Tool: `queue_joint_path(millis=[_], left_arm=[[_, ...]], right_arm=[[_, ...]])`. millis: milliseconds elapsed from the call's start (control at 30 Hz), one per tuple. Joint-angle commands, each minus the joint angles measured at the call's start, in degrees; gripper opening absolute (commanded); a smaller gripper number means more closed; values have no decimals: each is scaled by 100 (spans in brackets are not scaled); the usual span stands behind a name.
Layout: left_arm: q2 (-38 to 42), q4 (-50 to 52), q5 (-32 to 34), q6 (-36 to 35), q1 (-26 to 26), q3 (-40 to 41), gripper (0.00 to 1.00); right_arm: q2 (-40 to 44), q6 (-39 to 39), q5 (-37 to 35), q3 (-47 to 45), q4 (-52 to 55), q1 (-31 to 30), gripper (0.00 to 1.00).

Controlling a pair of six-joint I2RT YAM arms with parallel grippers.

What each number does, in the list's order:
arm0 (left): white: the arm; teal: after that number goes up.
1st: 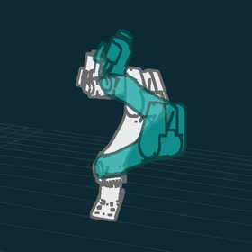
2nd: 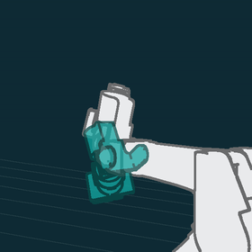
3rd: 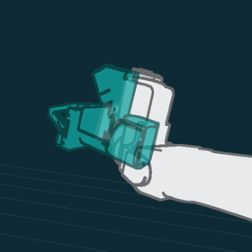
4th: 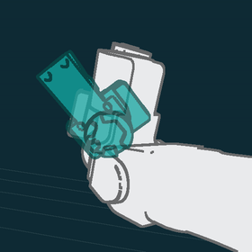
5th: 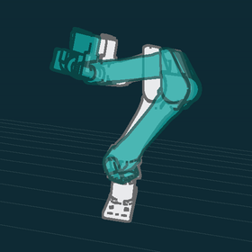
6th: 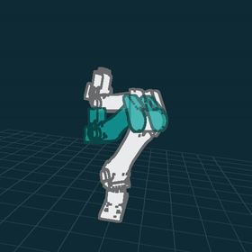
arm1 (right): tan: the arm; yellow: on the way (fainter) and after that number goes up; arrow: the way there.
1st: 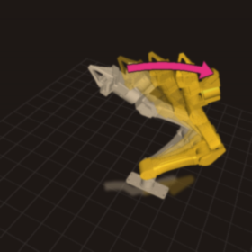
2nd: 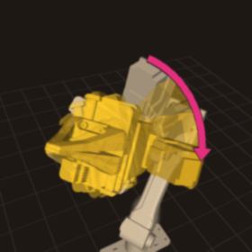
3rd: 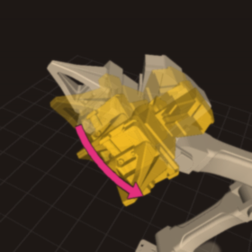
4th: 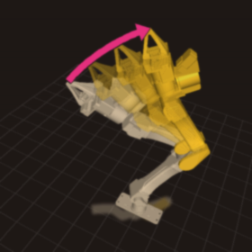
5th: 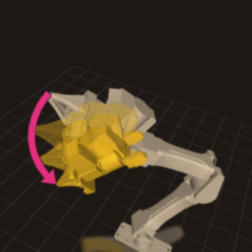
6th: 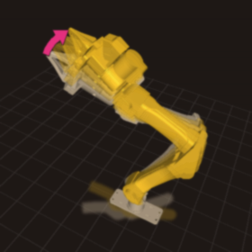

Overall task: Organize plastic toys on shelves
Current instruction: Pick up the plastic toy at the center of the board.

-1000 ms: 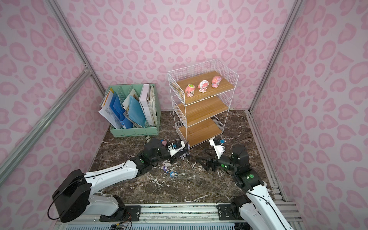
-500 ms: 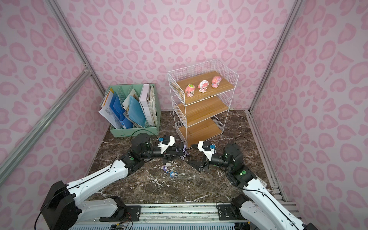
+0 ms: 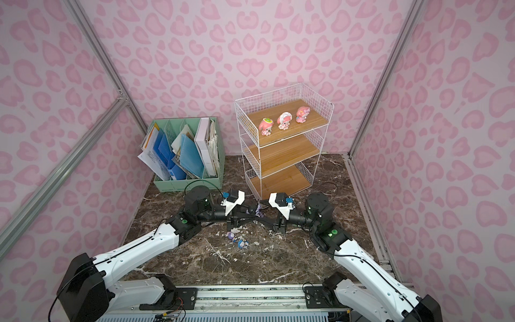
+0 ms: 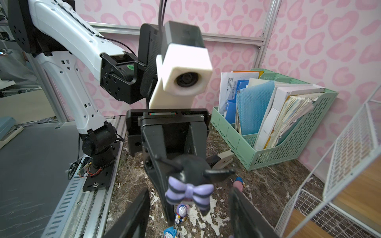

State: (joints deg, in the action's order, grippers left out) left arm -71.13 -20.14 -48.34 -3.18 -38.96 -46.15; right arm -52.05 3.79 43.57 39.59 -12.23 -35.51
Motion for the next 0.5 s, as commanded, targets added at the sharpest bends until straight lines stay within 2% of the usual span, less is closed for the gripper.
queue_joint_path(millis=[0,367,467], left_arm=[[-25,-138,-44,50,9,-48,13],[-40,-257,8,116,5,-26,13],[-50,-270,17,125,4,-26,14]], right_arm=[[20,-176,-91,-3,-288,-38,62],[-22,-641,-324,-193,-695,-83,50],[-11,-834,-305,-269,-890,-88,50]])
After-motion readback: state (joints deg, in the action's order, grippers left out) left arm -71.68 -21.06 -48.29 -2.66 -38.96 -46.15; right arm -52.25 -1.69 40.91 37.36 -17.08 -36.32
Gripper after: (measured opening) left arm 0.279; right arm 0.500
